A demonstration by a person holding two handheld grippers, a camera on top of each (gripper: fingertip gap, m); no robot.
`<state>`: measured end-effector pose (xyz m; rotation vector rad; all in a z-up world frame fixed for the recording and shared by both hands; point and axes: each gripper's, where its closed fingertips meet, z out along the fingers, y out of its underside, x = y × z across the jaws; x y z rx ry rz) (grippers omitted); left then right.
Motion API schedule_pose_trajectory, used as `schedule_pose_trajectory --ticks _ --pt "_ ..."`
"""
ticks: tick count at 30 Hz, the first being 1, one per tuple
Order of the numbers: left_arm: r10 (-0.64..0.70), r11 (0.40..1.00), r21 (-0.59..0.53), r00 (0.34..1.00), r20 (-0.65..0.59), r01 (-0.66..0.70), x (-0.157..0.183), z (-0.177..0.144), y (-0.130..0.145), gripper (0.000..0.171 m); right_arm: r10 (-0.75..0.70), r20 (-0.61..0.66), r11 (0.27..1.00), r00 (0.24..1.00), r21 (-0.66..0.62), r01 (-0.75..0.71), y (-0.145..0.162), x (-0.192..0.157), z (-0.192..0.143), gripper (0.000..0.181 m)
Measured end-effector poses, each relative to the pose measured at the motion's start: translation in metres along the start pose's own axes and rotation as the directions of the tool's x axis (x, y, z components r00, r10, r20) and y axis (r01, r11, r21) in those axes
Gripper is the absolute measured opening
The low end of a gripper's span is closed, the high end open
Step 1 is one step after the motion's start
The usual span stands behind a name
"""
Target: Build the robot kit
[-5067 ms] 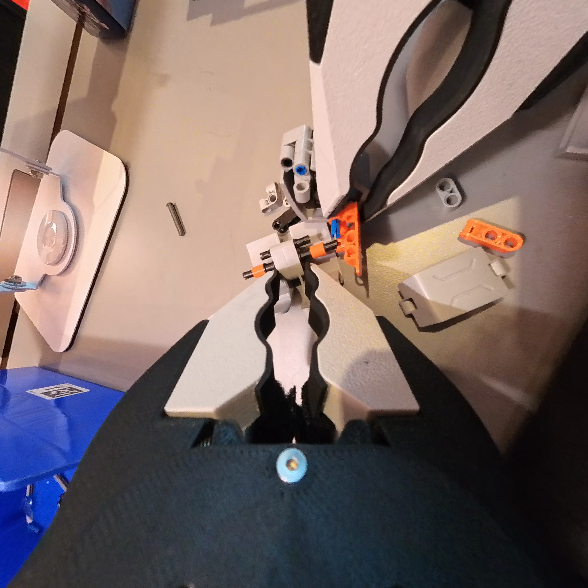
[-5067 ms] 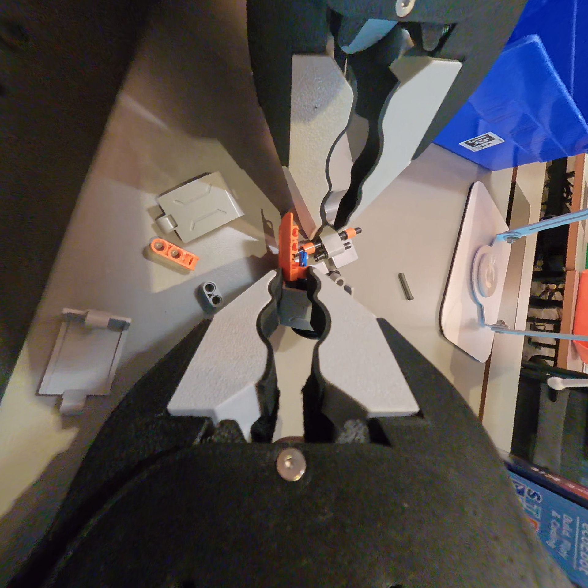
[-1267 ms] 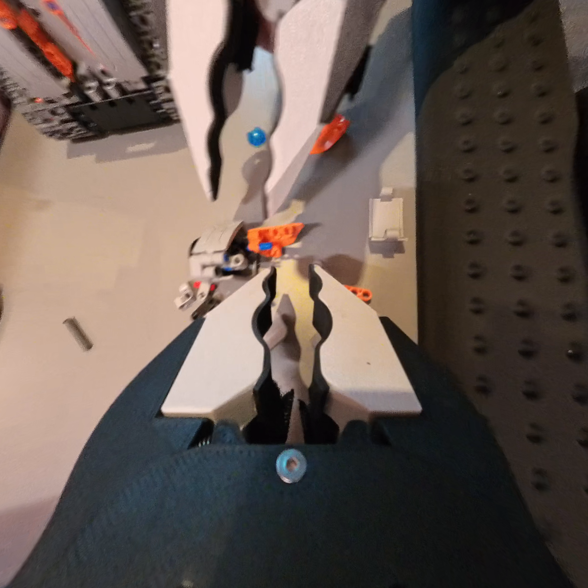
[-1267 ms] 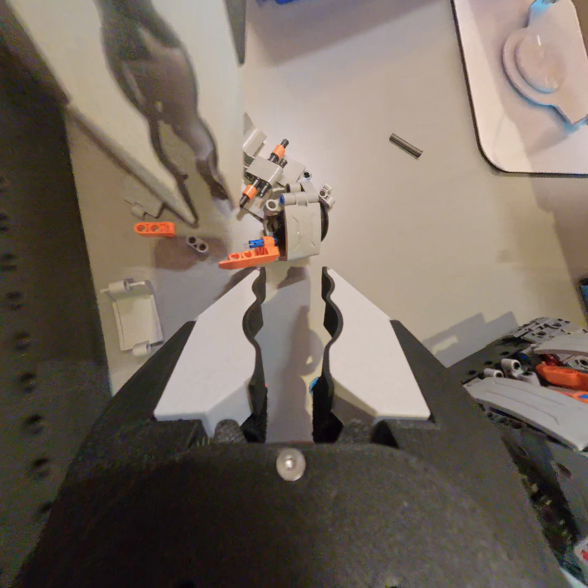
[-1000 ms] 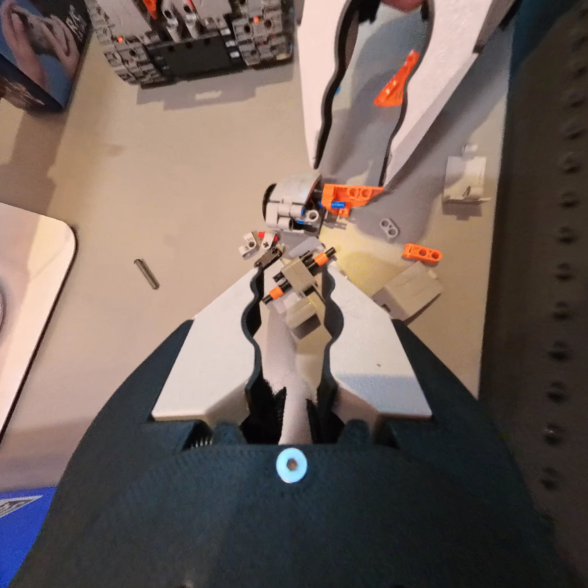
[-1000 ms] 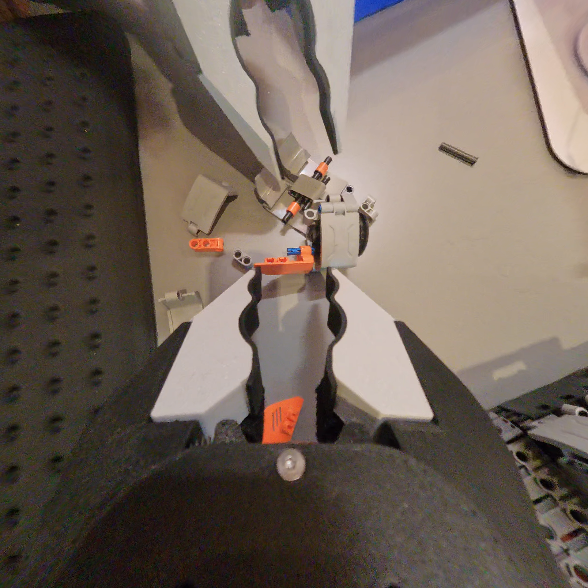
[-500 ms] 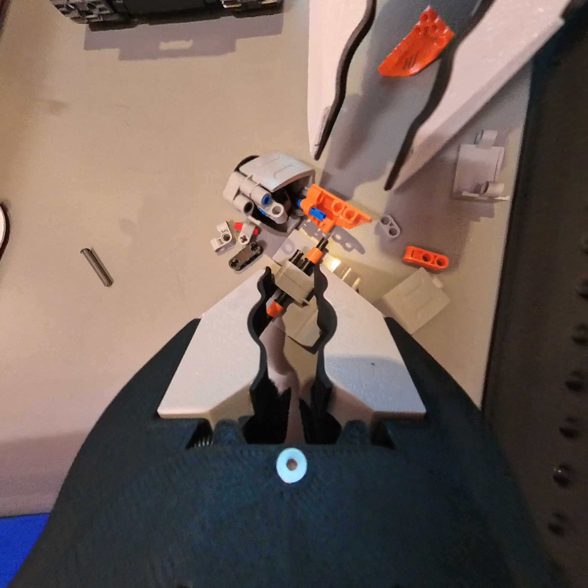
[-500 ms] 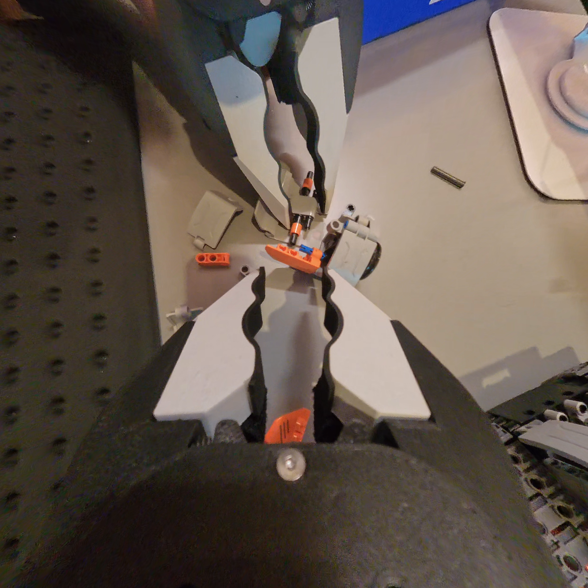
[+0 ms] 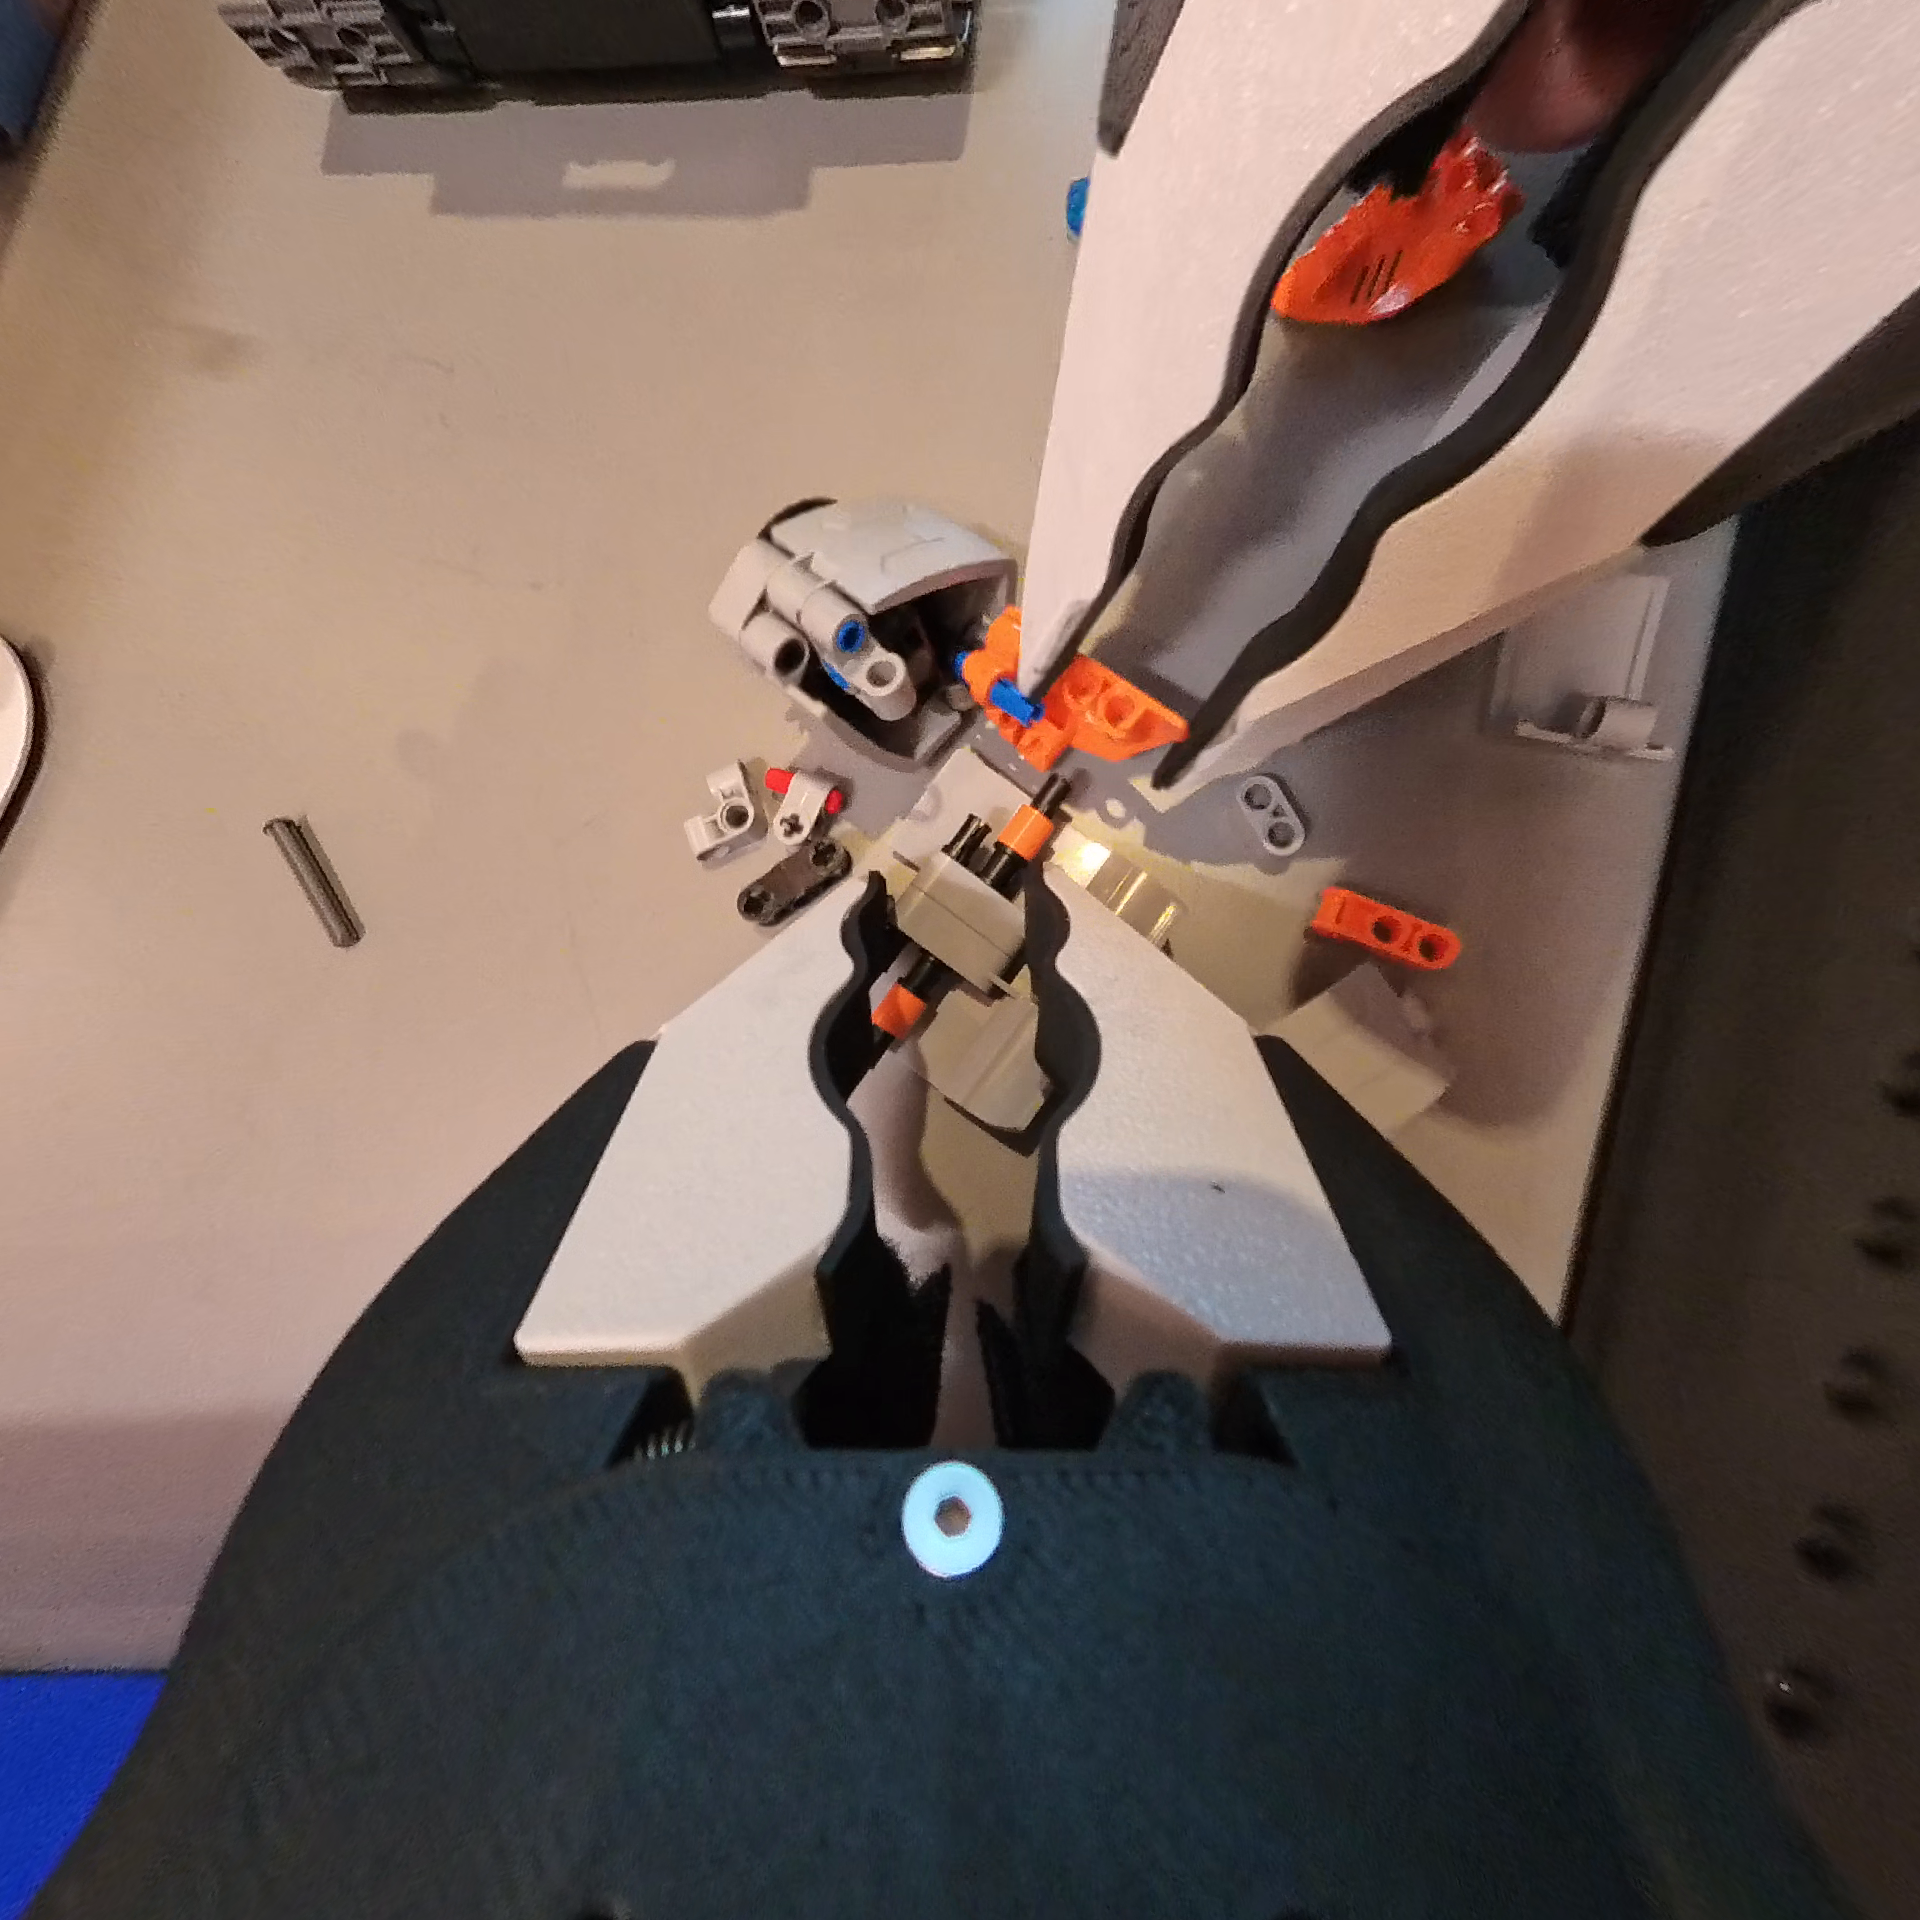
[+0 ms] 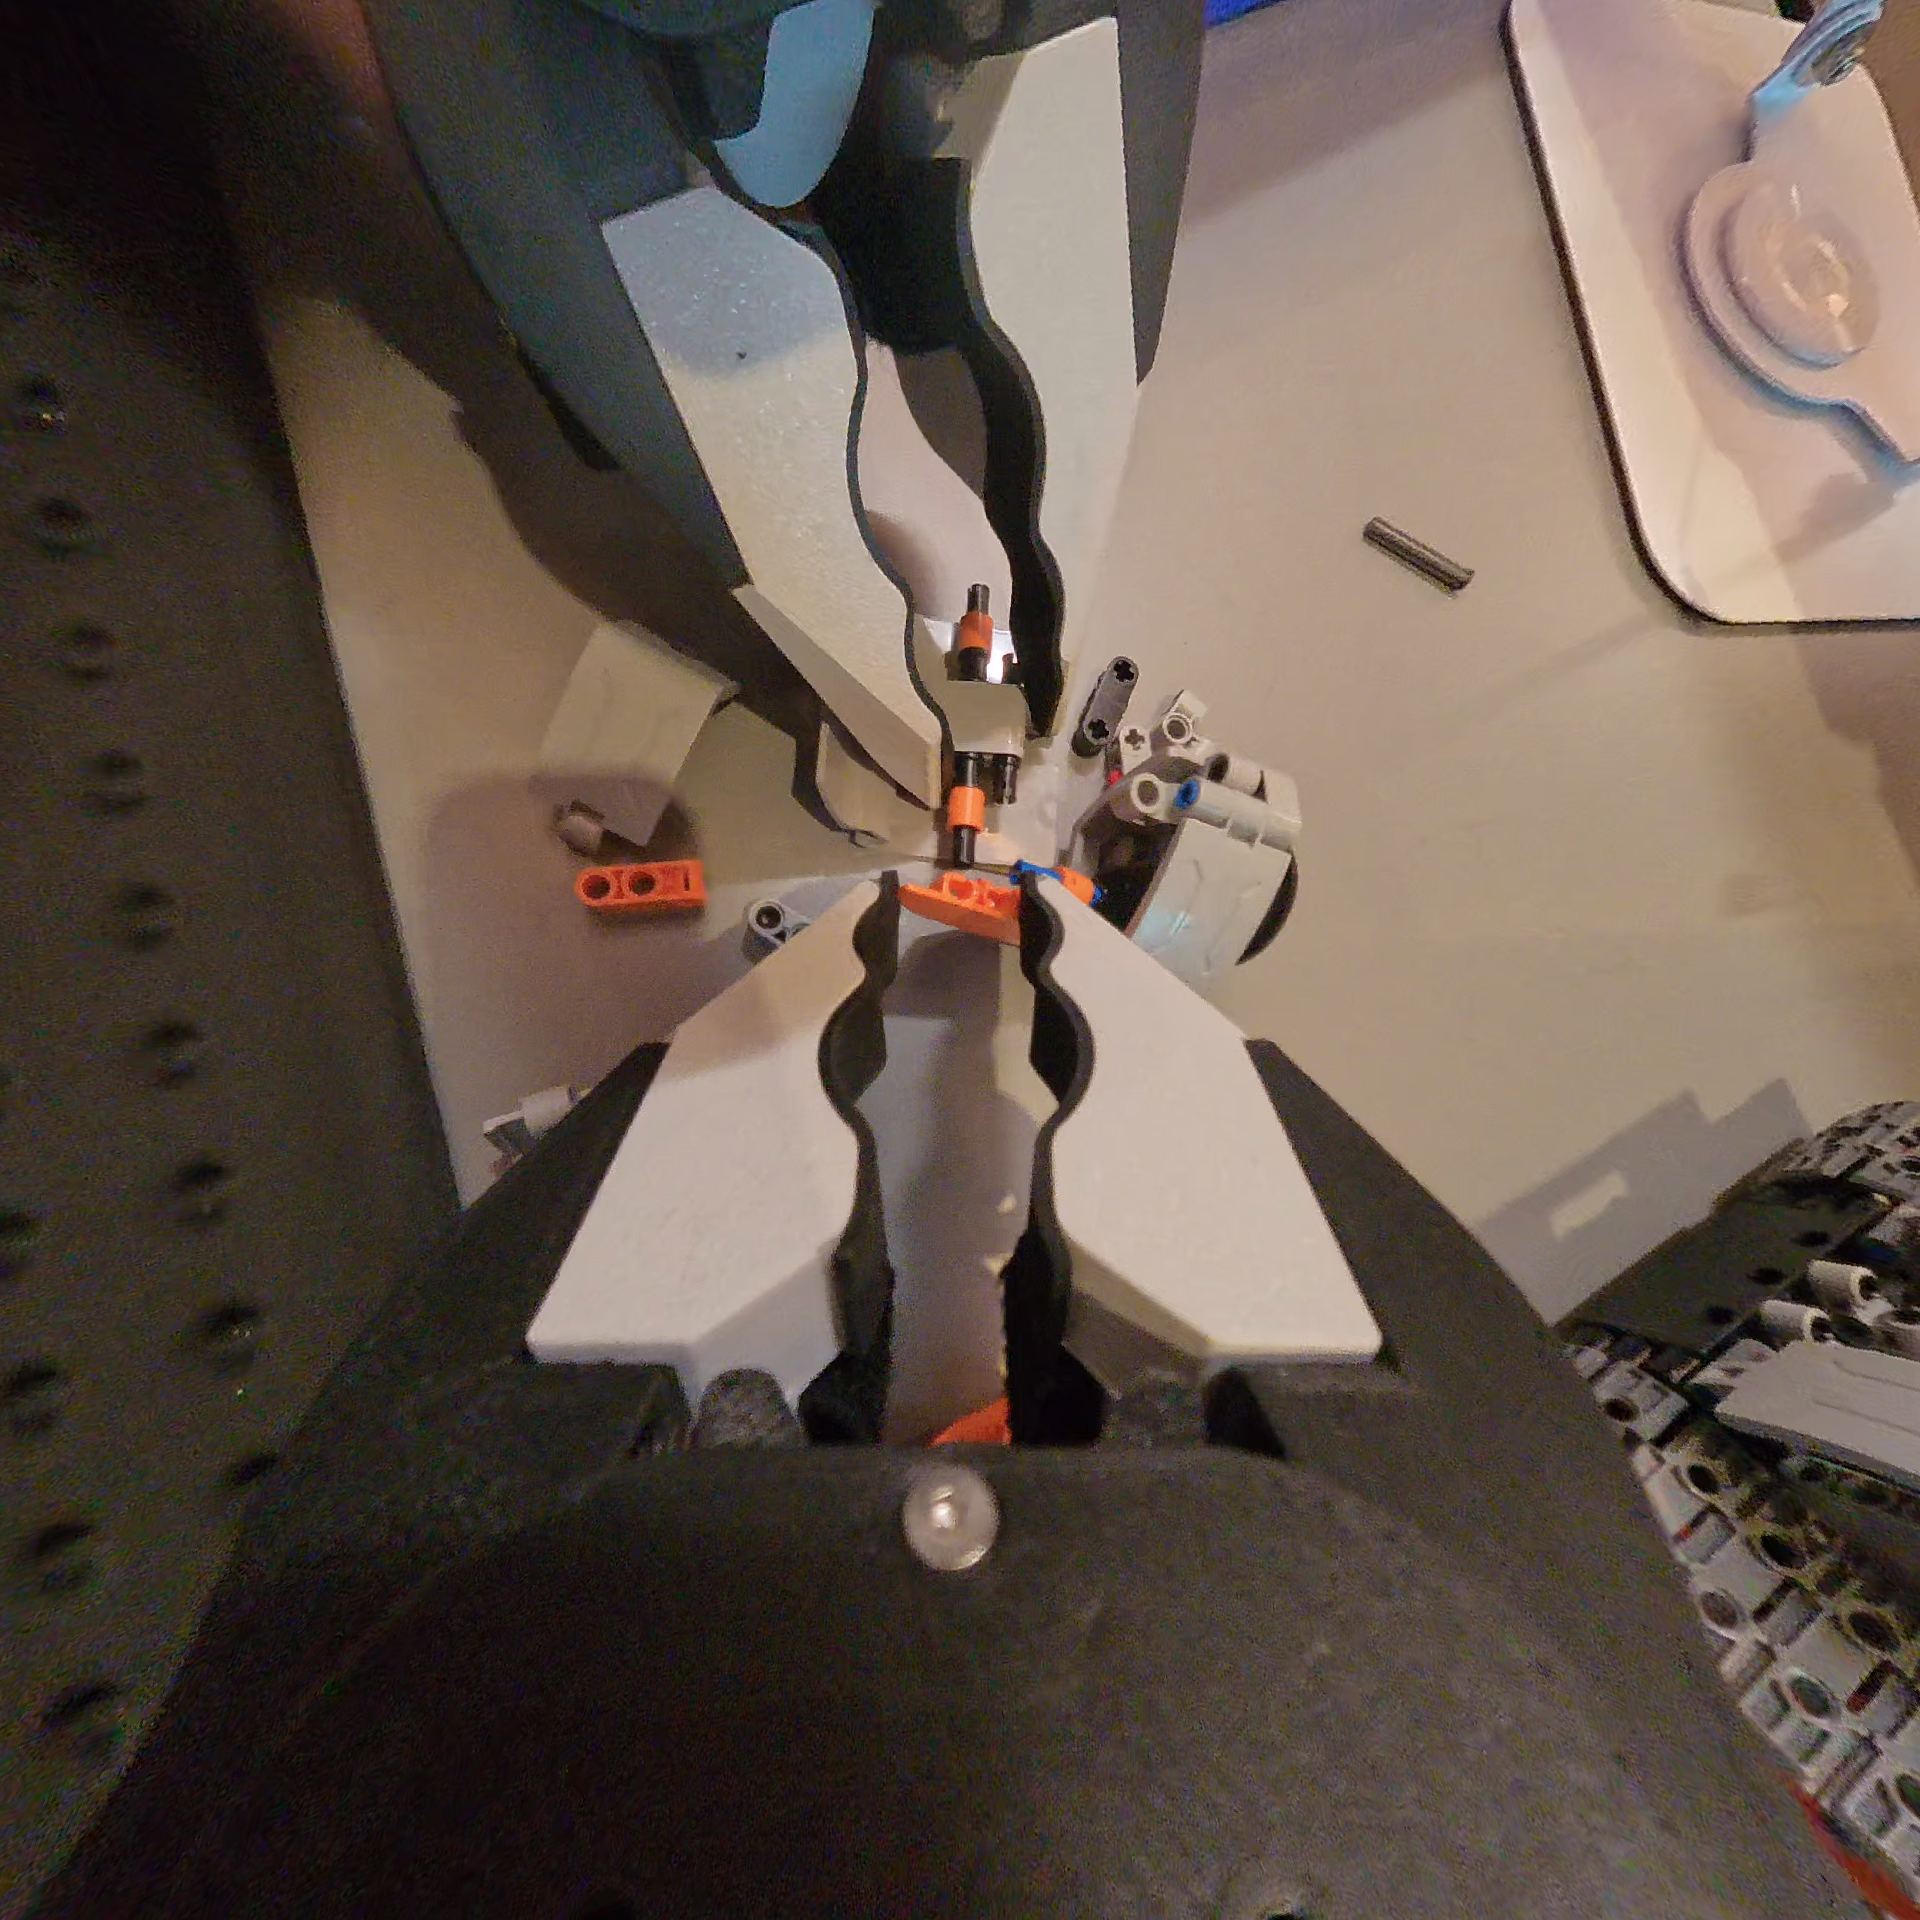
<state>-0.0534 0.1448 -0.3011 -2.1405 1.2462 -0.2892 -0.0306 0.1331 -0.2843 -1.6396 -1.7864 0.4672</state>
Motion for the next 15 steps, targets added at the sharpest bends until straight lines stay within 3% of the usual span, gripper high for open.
schedule_pose_trajectory --ticks 3,8,15 --pt "-0.010 1.000 -0.003 1.000 0.011 0.010 -0.001 0.001 -0.001 0.023 0.010 -0.005 1.000 1.000 0.016 -0.010 0.001 0.004 -0.005 0.020" --pt "-0.023 1.000 -0.005 0.999 0.024 0.023 -0.005 0.003 -0.002 0.023 0.010 -0.027 1.000 1.000 0.010 -0.010 0.004 0.008 -0.012 0.034" --pt "-0.017 1.000 -0.003 0.999 0.033 0.017 -0.001 0.009 -0.011 0.023 0.050 -0.070 0.998 0.996 -0.046 -0.053 0.017 0.015 -0.010 0.022"
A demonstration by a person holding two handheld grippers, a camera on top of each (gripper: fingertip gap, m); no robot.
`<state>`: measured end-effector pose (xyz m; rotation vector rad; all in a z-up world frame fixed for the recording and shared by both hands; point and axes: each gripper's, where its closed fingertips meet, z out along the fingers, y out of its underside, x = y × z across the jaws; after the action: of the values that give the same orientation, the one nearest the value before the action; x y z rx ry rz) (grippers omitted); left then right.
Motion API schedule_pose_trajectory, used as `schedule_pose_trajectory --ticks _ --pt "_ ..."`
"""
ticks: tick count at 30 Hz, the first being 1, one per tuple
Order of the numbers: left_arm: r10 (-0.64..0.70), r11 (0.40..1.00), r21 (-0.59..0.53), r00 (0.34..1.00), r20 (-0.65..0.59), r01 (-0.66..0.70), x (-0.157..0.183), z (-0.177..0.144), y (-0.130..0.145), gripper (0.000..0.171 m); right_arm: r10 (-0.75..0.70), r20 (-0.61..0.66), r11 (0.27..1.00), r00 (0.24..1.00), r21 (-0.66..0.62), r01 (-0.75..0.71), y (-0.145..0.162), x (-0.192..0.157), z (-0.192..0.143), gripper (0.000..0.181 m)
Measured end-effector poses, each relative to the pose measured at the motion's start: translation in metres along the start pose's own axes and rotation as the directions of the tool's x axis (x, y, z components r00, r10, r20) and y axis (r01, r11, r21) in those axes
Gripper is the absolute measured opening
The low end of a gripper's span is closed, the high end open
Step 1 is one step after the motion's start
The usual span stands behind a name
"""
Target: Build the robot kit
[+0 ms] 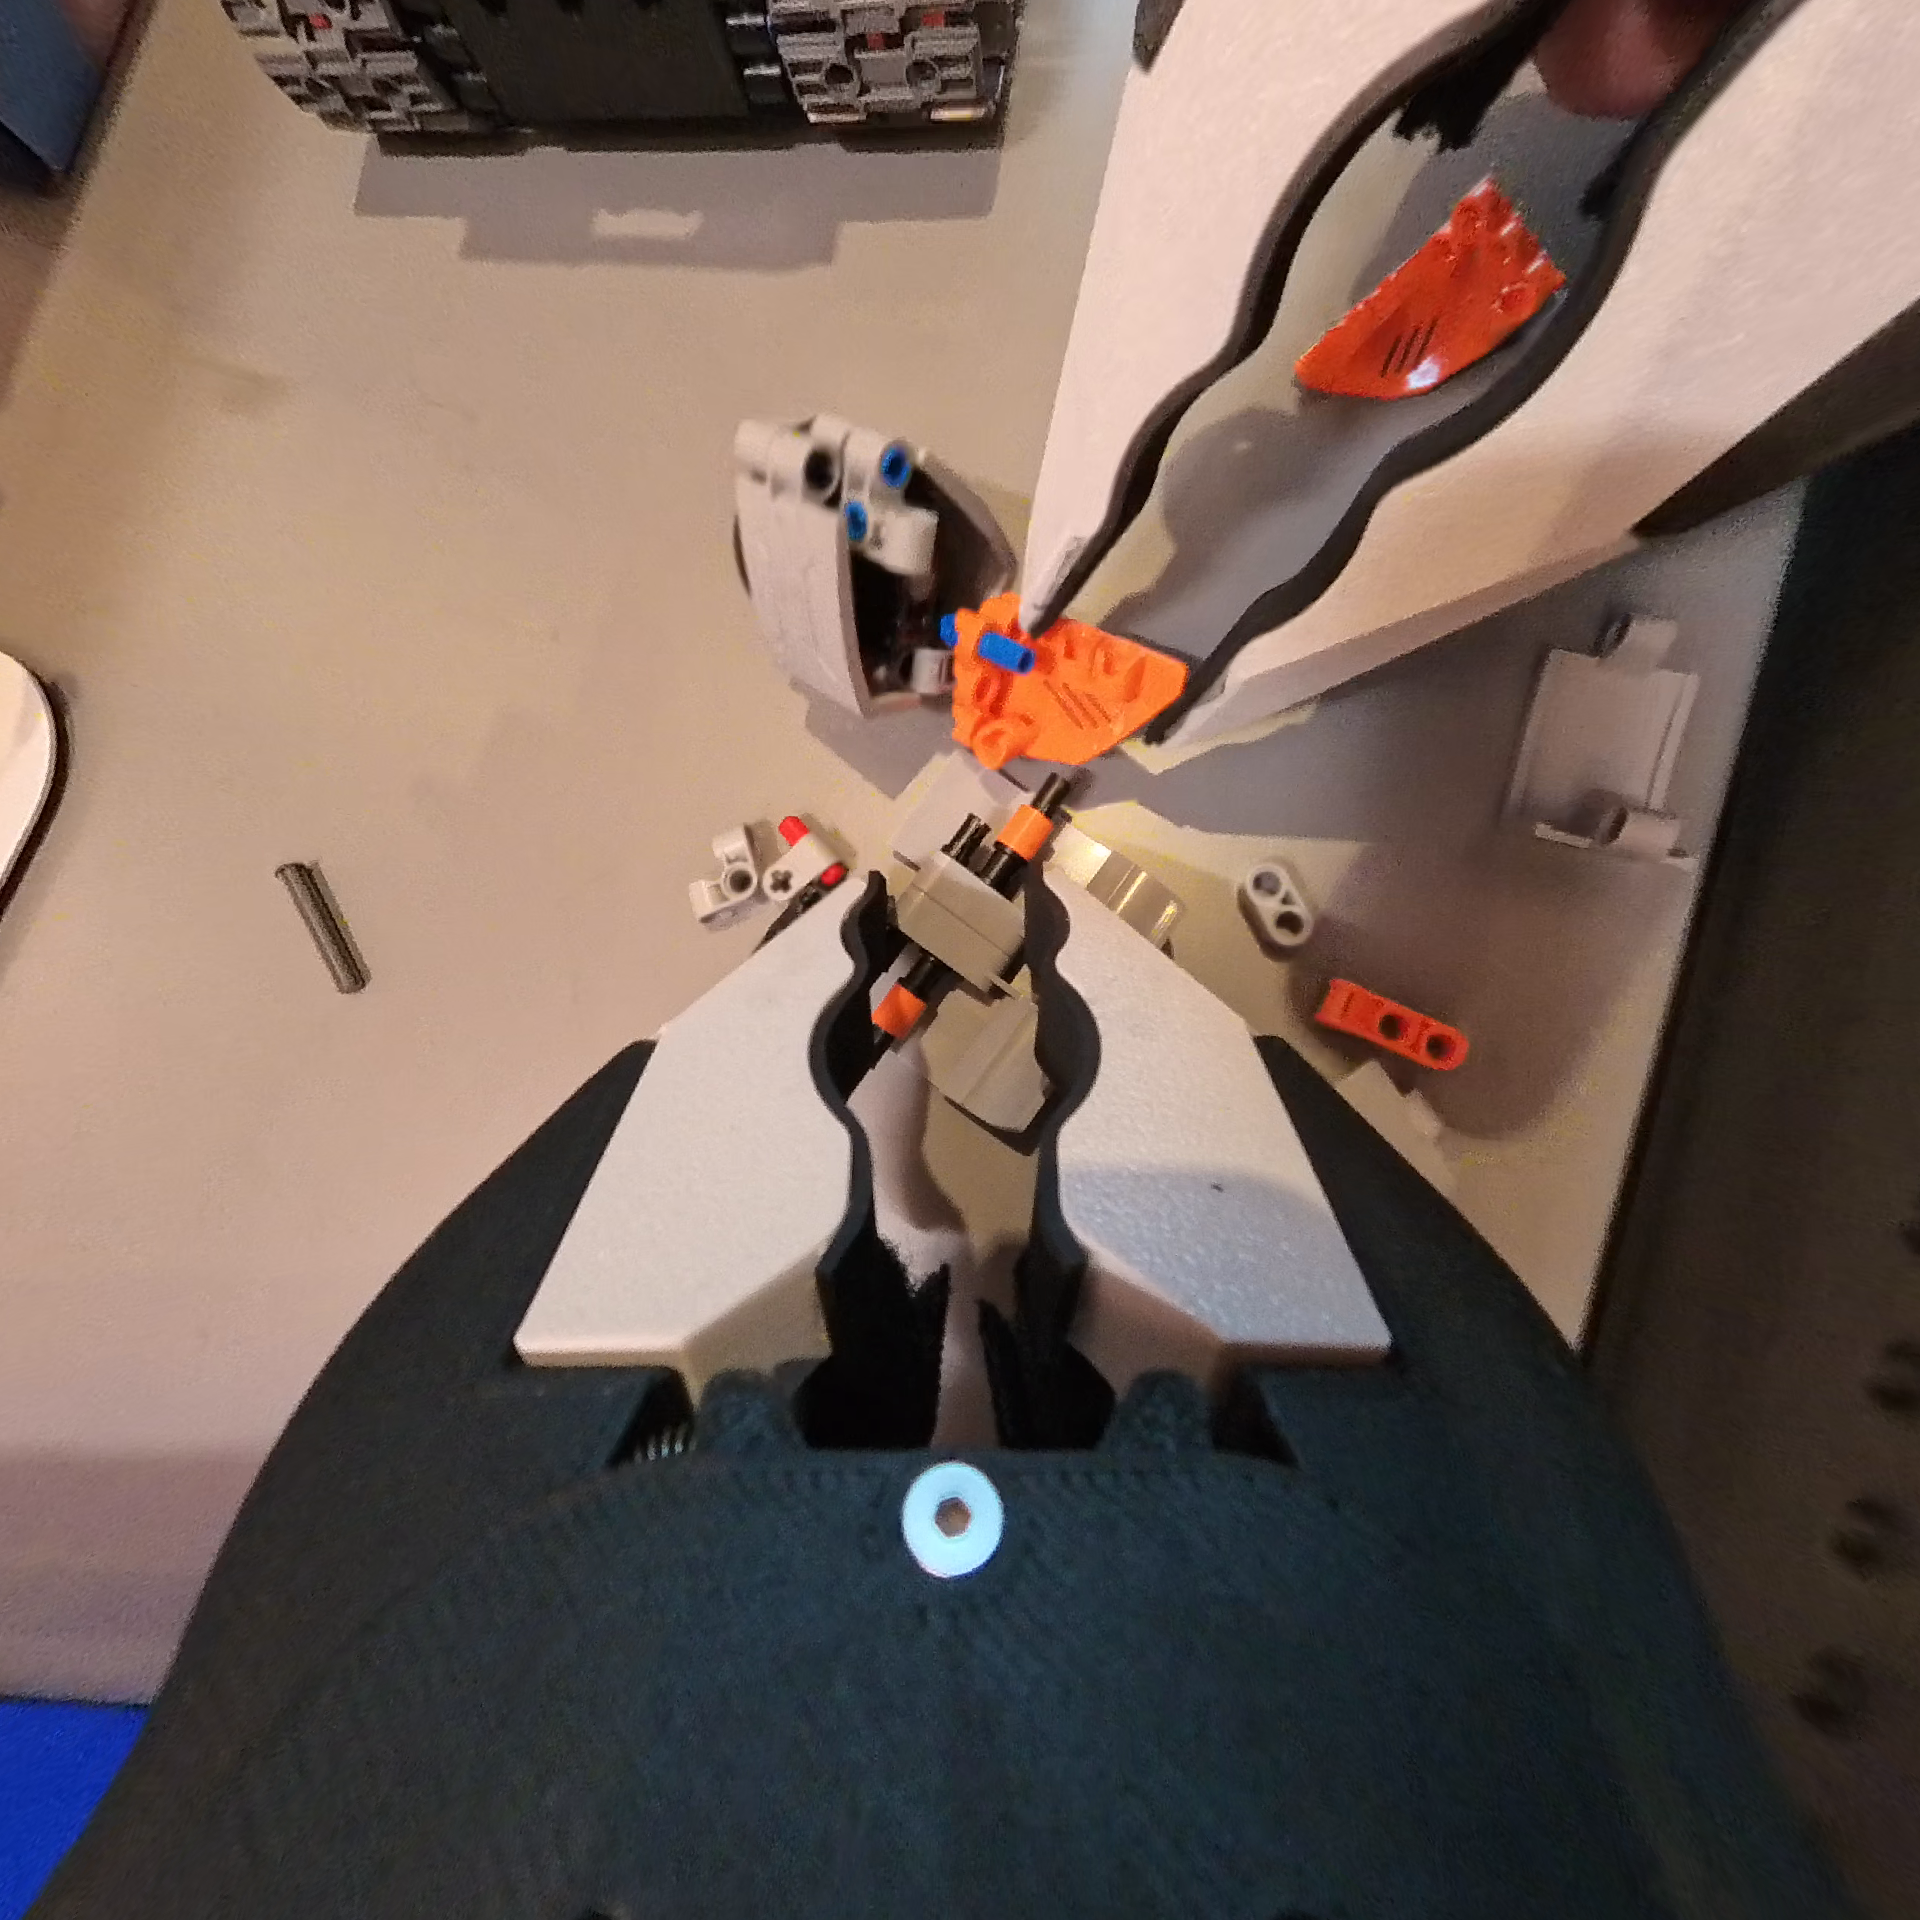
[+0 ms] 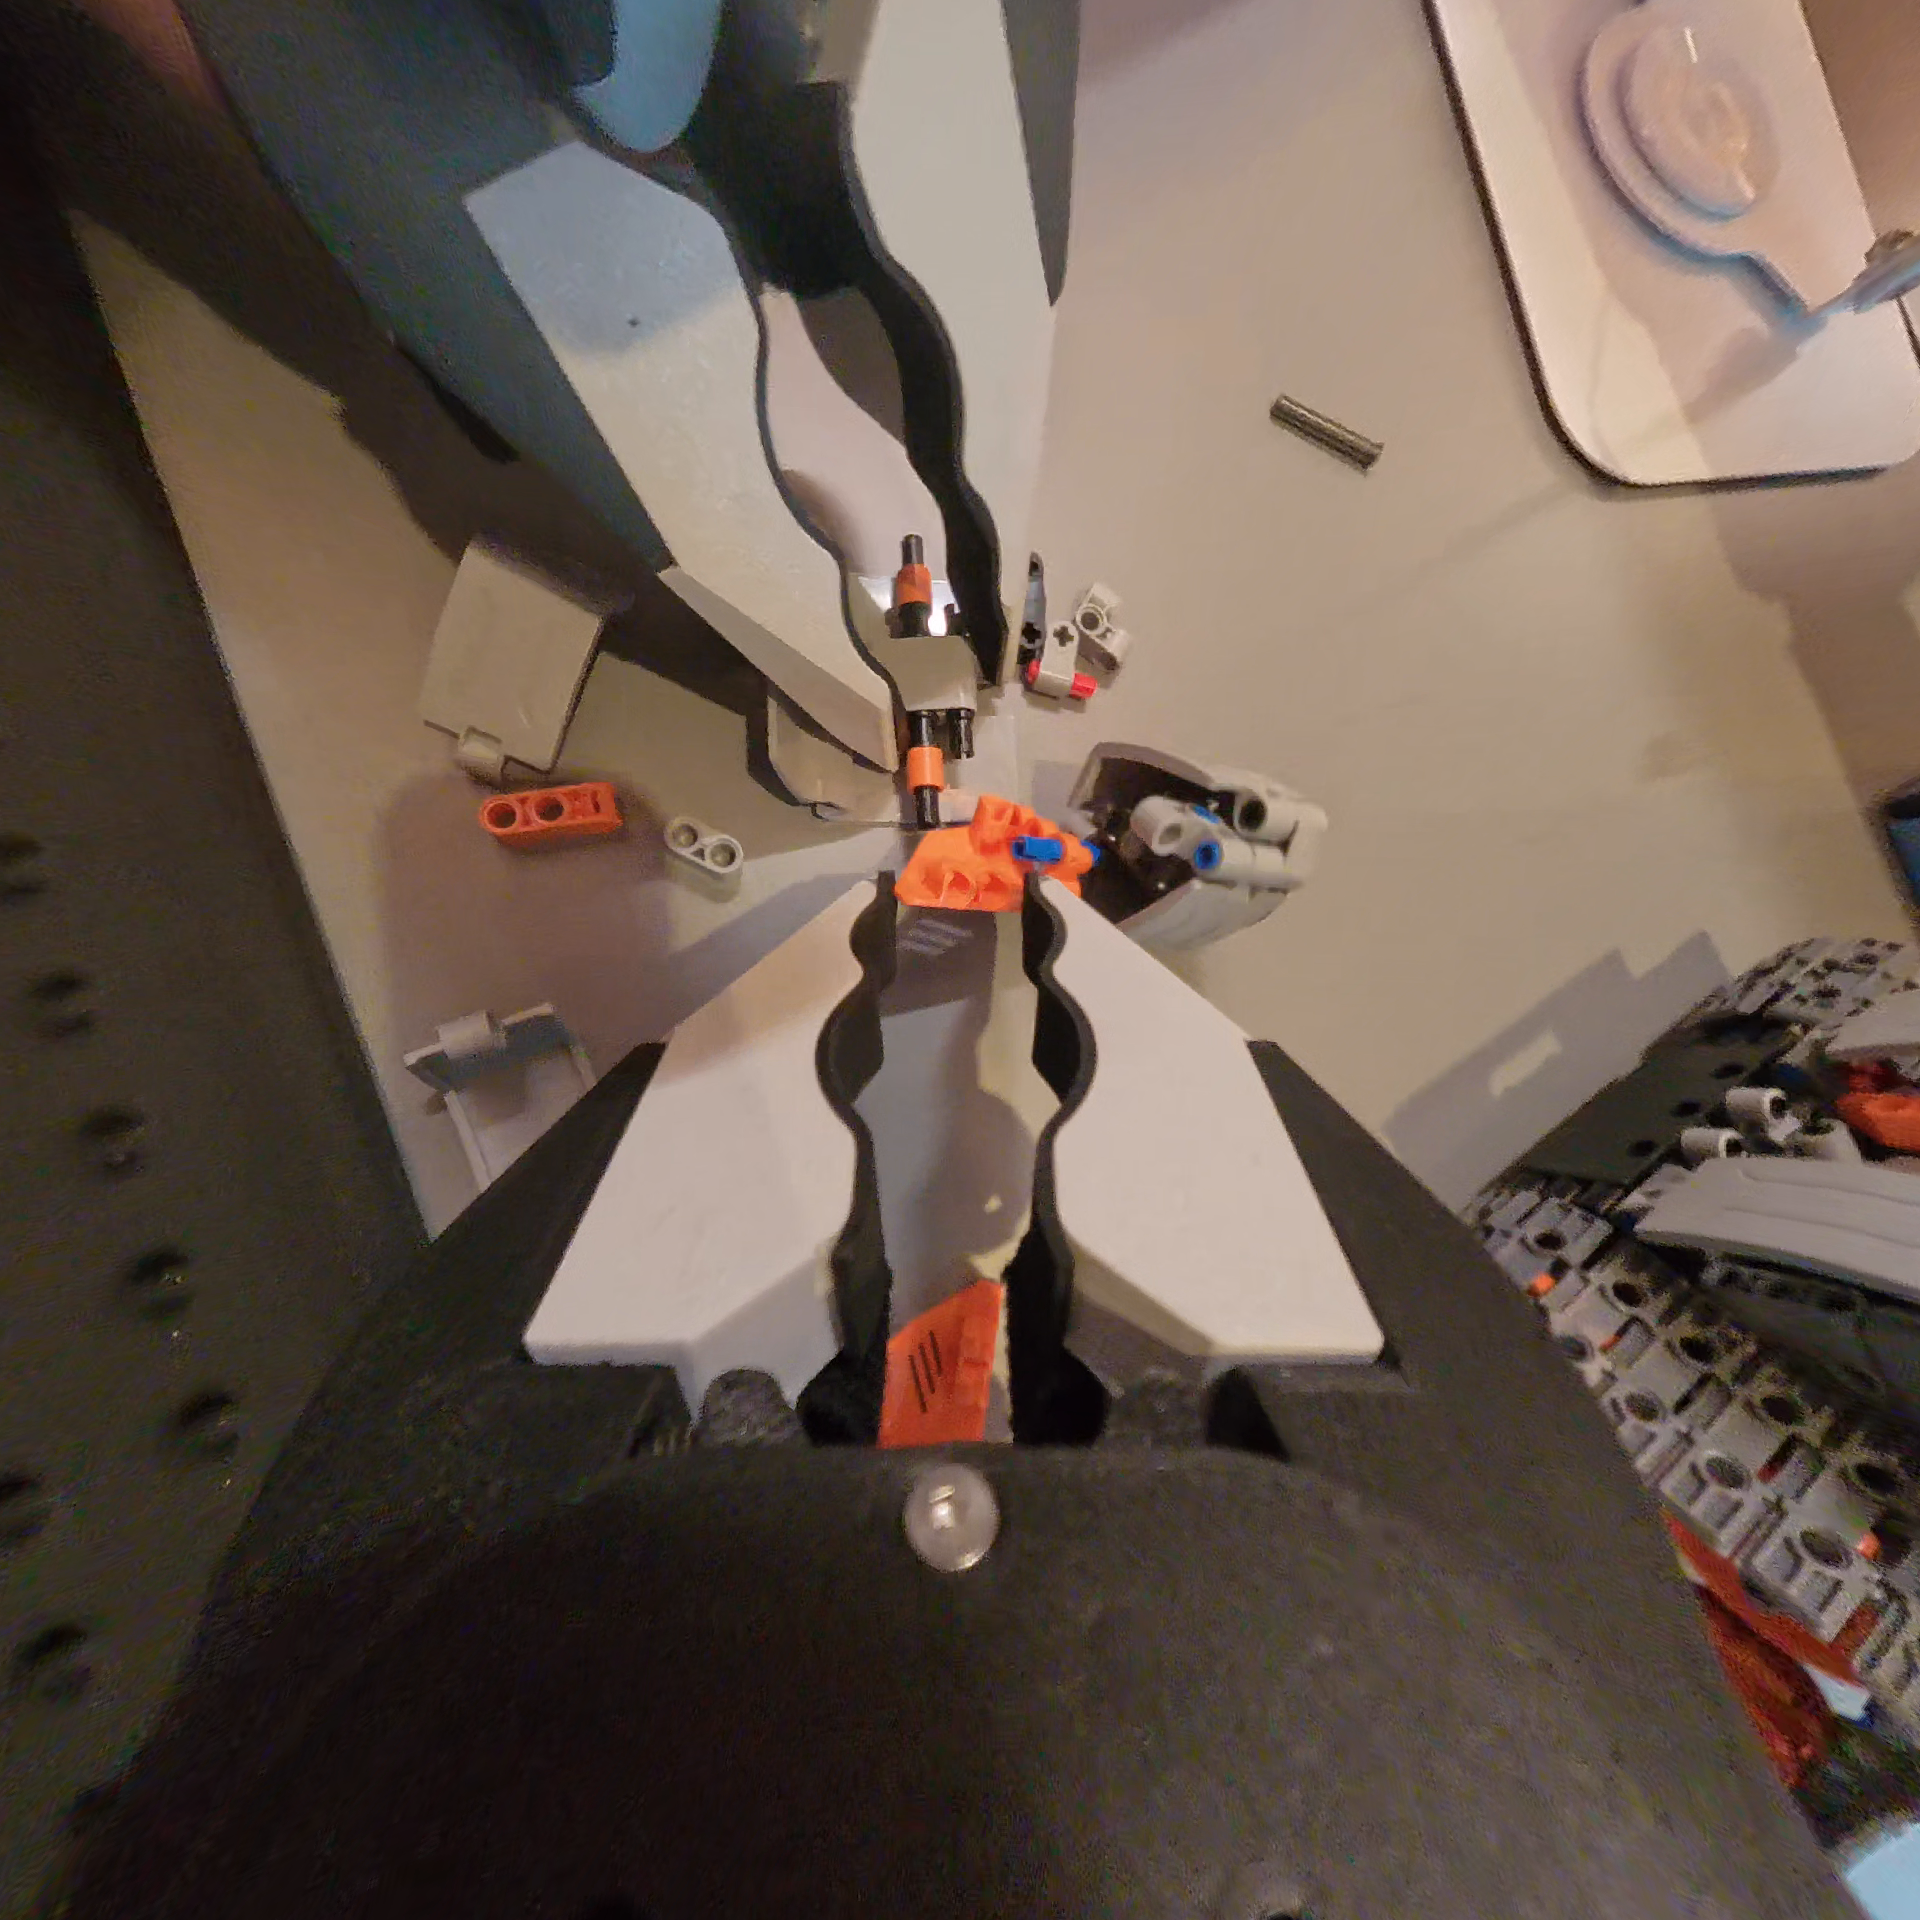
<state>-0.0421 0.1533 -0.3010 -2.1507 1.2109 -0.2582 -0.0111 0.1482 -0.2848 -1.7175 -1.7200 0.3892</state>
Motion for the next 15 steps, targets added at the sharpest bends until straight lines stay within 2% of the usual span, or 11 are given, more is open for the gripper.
schedule_pose_trajectory --ticks 8,12,15 --pt "0.005 1.000 0.000 1.000 0.020 -0.005 -0.007 -0.002 -0.003 0.023 0.167 0.004 0.984 0.986 0.061 -0.167 0.004 0.015 -0.022 0.033" --pt "-0.001 1.000 0.009 1.000 0.016 0.001 -0.011 -0.005 -0.007 0.023 0.304 0.067 0.952 0.950 0.020 -0.306 0.020 0.013 -0.022 0.039" --pt "0.015 1.000 0.002 1.000 0.010 -0.015 -0.009 -0.002 -0.009 0.023 0.346 0.072 0.938 0.935 -0.002 -0.347 0.030 0.012 -0.019 0.039"
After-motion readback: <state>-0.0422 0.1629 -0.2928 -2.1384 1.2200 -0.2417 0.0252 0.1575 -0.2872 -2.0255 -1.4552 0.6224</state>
